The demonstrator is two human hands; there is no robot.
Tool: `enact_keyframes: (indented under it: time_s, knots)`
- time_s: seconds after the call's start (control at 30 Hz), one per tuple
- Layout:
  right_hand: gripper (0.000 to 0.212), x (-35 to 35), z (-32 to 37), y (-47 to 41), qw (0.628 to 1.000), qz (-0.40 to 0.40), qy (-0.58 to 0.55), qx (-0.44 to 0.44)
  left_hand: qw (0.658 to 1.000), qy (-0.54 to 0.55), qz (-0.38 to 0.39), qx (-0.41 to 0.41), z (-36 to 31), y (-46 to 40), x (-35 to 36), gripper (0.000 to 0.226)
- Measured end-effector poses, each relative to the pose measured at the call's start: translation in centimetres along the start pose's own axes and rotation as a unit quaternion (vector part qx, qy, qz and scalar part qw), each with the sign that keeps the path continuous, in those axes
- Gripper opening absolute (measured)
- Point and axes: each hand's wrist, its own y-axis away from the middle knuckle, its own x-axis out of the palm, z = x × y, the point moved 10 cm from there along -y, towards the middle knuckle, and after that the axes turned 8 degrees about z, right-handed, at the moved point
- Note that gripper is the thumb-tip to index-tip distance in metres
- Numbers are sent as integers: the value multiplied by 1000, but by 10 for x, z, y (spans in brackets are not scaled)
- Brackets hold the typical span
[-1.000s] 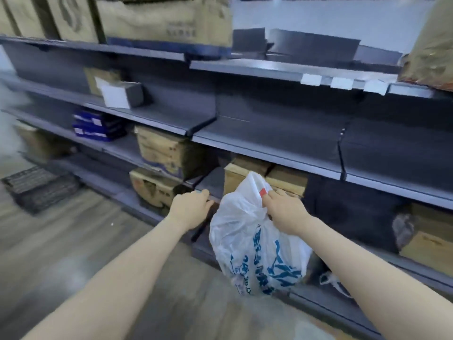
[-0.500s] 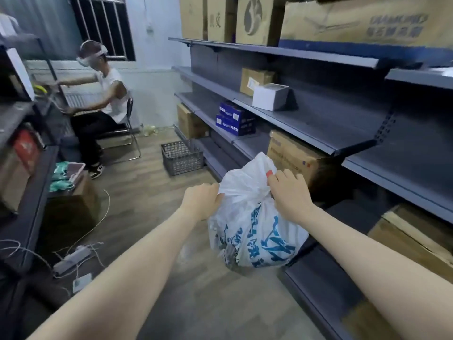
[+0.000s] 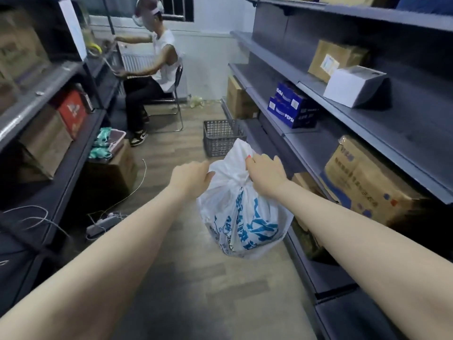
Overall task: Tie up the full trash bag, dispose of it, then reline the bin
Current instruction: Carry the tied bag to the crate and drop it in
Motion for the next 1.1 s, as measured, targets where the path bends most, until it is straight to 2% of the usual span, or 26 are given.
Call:
enact_keyframes:
  time_s: [0.13,0.4,0.53,0.77,0.9,1.1]
  knots:
    - [40,5,-1,-82,1000,3,5,-9,1000,0,8,-12,42,-67,5,35]
    - [39,-19,-7,-226,1000,-16,10,4,1000,-16,3,13,102,-202,-8,34]
    - [40,-21,-17,-291,1000,-2,17,17,1000,-11,10,25,121,-270,-5,34]
    - [41,9,-70,-427,997,52,-12,54,999,-15,7,39,138,-429,1,34]
    - [44,21,-105,-503,997,56,-15,58,998,-14,25,58,132,-527,4,33]
    - [43,19,-162,-618,993,66,-3,95,996,-7,12,83,134,-649,-6,31]
